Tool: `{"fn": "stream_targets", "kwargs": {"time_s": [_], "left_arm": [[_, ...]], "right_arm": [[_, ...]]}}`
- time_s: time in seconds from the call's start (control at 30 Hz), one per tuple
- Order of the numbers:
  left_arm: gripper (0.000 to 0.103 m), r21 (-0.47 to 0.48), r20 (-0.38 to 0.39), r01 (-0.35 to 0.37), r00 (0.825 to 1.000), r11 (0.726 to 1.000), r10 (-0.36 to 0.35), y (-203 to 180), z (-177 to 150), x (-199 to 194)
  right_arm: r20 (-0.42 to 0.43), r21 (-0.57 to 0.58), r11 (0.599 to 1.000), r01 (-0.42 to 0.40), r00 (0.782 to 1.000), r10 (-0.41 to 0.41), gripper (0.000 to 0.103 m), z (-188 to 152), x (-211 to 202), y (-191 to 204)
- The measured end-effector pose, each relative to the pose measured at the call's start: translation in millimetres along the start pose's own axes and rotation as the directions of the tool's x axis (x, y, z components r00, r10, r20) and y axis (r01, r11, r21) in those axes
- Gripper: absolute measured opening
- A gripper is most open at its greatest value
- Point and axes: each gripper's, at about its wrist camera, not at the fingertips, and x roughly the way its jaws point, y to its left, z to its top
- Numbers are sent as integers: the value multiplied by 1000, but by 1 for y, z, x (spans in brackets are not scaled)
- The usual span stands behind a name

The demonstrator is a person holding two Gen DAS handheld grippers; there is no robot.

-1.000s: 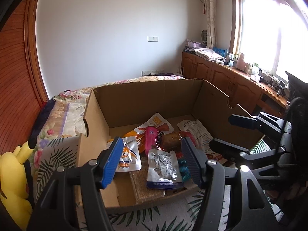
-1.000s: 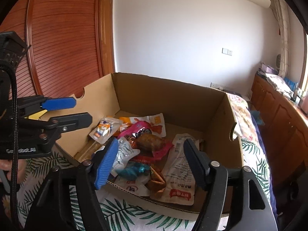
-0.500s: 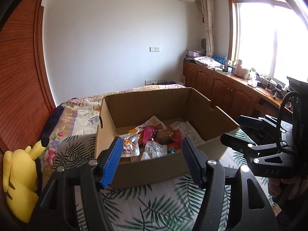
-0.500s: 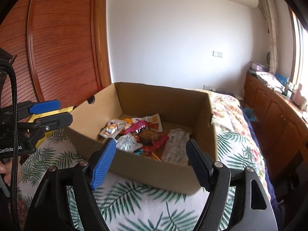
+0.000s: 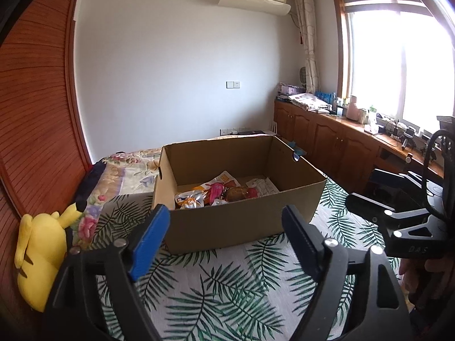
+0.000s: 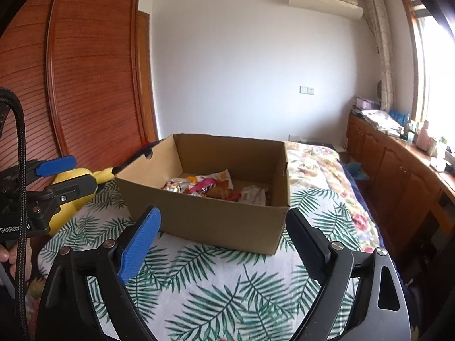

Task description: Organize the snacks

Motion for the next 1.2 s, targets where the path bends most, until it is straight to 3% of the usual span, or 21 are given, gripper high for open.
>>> {"fn": "stream_targets", "kwargs": {"time_s": [0.13, 0.37, 0.73, 0.97, 1.2], "left_arm": [[94, -38, -3, 0, 1000, 999, 0, 3, -13, -10], [103, -21, -16, -35, 999, 999, 34, -4, -32, -22], [103, -27, 23, -145, 989, 989, 146, -15, -54, -41], [103, -85, 19, -142, 989, 986, 144, -16, -70, -55], [103, -82, -5, -151, 988, 985, 151, -20, -85, -69]], "right_arm": [[14, 3, 1000, 5, 1000, -5, 103, -8, -17, 3], [44, 0, 1000, 16, 999, -16, 103, -14, -37, 10], [80, 20, 999, 40, 996, -41, 103, -22, -58, 20], [80, 46, 996, 75, 994, -79, 103, -41, -68, 19], [57, 52, 996, 77, 995, -79, 103, -61, -77, 17]]}}
